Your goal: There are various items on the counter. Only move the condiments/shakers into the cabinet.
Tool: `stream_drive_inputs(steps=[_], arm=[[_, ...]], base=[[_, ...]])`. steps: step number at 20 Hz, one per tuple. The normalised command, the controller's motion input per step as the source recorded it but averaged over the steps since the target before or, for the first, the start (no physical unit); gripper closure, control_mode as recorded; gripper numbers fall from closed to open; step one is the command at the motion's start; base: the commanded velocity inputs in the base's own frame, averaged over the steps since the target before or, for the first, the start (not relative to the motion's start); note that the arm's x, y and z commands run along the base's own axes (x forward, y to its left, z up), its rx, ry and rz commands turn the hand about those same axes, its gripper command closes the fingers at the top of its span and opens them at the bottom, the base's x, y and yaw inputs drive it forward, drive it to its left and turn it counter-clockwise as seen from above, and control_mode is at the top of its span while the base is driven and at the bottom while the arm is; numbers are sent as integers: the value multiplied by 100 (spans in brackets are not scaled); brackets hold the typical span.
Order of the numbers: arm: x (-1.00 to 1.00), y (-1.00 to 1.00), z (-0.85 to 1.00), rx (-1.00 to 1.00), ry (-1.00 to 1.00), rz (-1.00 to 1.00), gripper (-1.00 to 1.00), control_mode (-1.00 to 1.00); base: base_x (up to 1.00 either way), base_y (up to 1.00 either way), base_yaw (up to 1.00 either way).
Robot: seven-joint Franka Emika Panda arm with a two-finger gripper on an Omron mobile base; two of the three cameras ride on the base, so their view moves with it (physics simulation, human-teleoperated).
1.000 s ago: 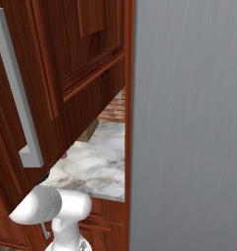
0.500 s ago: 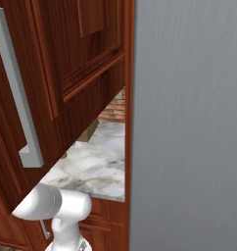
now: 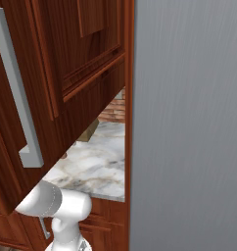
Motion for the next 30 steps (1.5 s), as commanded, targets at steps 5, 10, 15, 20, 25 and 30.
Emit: stream_drive_inputs(steps=[5, 10, 15, 20, 25, 30], arm=[[8, 0, 0, 0, 0, 0, 100, -100], [0, 0, 0, 0, 0, 0, 100, -100], [-2, 0, 2, 0, -4, 0, 100, -100], [-49, -3, 74, 0, -28, 0, 100, -100], [-61, -15, 100, -3, -16, 0, 100, -100], [-39, -25, 100, -16, -1, 0, 100, -100]], base=[[0, 0, 0], [0, 0, 0], [0, 0, 0], [0, 0, 0], [0, 0, 0], [0, 0, 0]])
